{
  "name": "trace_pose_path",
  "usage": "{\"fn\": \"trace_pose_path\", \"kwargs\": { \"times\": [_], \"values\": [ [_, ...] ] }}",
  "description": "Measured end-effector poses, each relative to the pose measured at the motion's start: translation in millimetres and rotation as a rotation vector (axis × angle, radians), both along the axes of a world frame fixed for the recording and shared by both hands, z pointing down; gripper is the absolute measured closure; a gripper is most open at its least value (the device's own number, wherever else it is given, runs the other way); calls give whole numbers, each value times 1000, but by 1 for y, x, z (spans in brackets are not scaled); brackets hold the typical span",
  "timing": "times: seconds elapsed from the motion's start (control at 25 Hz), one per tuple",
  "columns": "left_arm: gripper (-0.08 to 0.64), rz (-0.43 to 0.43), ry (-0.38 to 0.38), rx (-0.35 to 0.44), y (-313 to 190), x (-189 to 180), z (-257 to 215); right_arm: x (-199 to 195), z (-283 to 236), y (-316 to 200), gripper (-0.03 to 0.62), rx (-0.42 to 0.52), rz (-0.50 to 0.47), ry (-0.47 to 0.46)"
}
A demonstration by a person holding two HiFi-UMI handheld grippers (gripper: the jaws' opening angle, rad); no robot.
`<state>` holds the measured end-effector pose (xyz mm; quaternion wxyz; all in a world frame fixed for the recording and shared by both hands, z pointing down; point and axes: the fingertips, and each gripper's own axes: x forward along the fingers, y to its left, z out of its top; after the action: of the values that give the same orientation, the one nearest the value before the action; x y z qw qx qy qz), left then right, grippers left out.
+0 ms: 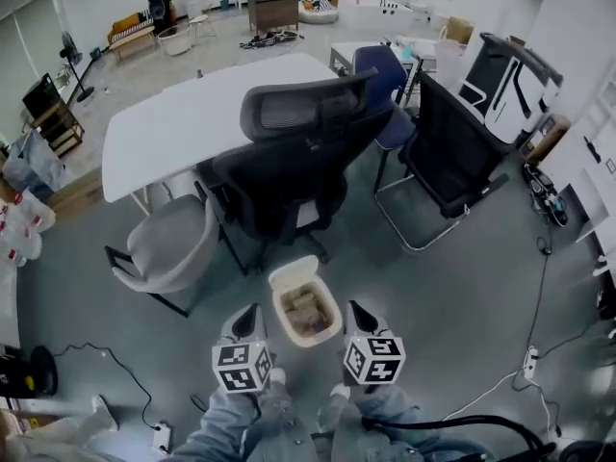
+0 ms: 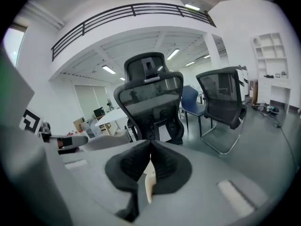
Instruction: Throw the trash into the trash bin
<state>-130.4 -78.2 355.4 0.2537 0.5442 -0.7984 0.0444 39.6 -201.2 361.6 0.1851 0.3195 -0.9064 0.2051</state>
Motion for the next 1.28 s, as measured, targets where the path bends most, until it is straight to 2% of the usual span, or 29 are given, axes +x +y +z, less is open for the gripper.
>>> {"fn": "trace_pose_path", "kwargs": {
  "times": [0.16, 0.32, 0.6, 0.76, 1.28],
  "values": [
    [551, -59, -33, 81, 7, -18, -50, 9, -60, -7, 588, 92, -20, -32],
    [551, -56, -53, 110, 2, -16, -72, 35, -90, -30, 588, 120, 52, -58],
    [551, -61, -53, 92, 12, -5, -72, 61, -93, -44, 589, 122, 134, -60],
    [551, -64, -59, 99, 11, -3, -75, 66, -95, -46, 589, 162, 137, -11],
    [551, -57, -63, 95, 11, 4, -74, 71, -95, -53, 589, 156, 151, -8]
  ]
}}
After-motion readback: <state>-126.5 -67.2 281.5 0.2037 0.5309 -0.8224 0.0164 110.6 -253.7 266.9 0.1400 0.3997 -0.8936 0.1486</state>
